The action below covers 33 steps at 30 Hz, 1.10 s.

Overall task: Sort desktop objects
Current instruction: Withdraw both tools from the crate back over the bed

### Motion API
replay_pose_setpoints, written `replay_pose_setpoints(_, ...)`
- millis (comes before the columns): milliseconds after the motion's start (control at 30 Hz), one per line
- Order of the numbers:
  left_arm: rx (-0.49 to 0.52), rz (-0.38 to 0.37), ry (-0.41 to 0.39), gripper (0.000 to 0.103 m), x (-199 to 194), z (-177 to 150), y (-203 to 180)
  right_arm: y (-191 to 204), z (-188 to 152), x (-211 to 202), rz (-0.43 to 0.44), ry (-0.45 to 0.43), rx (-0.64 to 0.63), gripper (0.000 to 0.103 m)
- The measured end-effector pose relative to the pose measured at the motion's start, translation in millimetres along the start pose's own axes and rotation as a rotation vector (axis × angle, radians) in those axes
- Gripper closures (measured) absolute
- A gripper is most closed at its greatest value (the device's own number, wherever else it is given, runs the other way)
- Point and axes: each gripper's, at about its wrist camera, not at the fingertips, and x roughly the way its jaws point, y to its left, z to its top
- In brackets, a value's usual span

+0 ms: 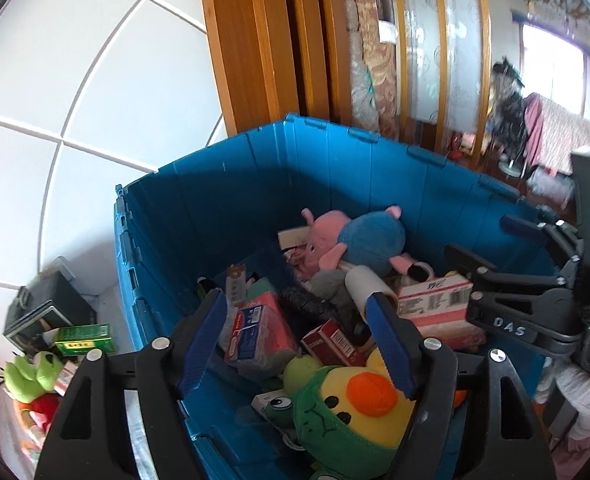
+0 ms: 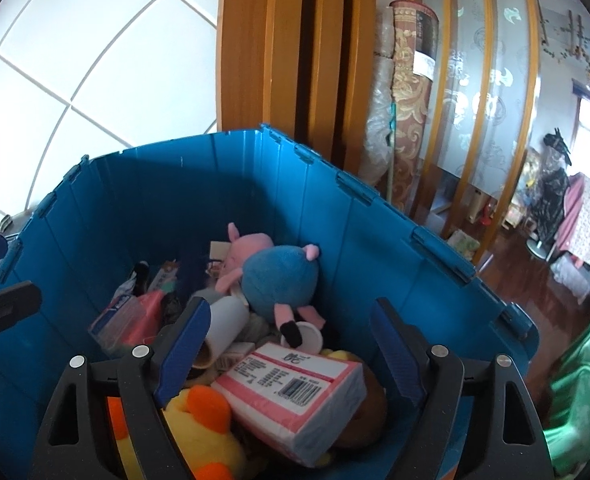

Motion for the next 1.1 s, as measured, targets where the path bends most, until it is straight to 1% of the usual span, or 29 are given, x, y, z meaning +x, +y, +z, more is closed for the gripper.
replay_pose_setpoints(67,-0.046,-0.014,-0.040,0.031,-10,-3,10,1,0,-1,-0.007,-0.008,-0.003,0.020)
replay_pose_setpoints(167,-0.120,-0.027,-0.095,0.031,-35,-15,30,5,1,1,-0.039,-0.020,-0.022,0.020)
replay_pose_setpoints(200,-0.136,-0.007,-0.116,0.029,-45,-21,37,6,1,1,-0.049,-0.020,-0.027,0.020)
replay_pose_setpoints(233,-0.145,0.019,-0.138,0.023,-54,-29,43,7,1,1,-0.062,-0.021,-0.030,0.020)
replay_pose_setpoints(267,-0.154,0.049,-0.159,0.020,-63,-36,51,7,1,2,-0.075,-0.021,-0.031,0.020)
replay_pose_setpoints(333,-0.185,0.109,-0.183,0.020,-79,-55,68,9,2,1,-0.102,-0.031,-0.030,0.017)
replay_pose_setpoints(400,-0.234,0.145,-0.181,0.020,-88,-76,89,10,1,0,-0.139,-0.044,-0.028,0.013)
replay_pose_setpoints(500,-0.311,0.209,-0.149,0.020,-96,-114,125,12,1,-1,-0.206,-0.056,-0.029,0.000)
replay_pose_setpoints(567,-0.351,0.266,-0.118,0.020,-99,-140,147,15,-3,-1,-0.226,-0.055,-0.041,0.000)
replay_pose_setpoints(600,-0.369,0.297,-0.103,0.020,-101,-154,159,14,-7,-2,-0.225,-0.054,-0.026,0.000)
replay_pose_setpoints(633,-0.384,0.323,-0.085,0.020,-103,-167,171,11,-9,-4,-0.199,-0.056,-0.001,0.000)
replay_pose_setpoints(700,-0.430,0.369,-0.037,0.020,-106,-194,197,11,-15,-15,-0.109,-0.058,0.067,0.000)
replay_pose_setpoints(767,-0.494,0.392,0.003,0.020,-108,-219,223,22,-19,-38,-0.093,-0.105,0.080,0.000)
replay_pose_setpoints(833,-0.547,0.417,0.037,0.020,-112,-245,246,41,-20,-66,-0.083,-0.174,0.068,0.000)
replay_pose_setpoints(867,-0.570,0.431,0.053,0.020,-113,-257,256,52,-18,-79,-0.062,-0.201,0.061,0.000)
replay_pose_setpoints(933,-0.618,0.447,0.082,0.020,-117,-281,277,77,-18,-108,0.008,-0.268,0.045,0.000)
replay_pose_setpoints(1000,-0.650,0.455,0.106,0.020,-118,-298,292,102,-18,-133,0.080,-0.325,0.027,0.000)
replay_pose_setpoints(1100,-0.685,0.470,0.136,0.020,-116,-320,311,145,-20,-160,0.202,-0.371,-0.015,0.000)
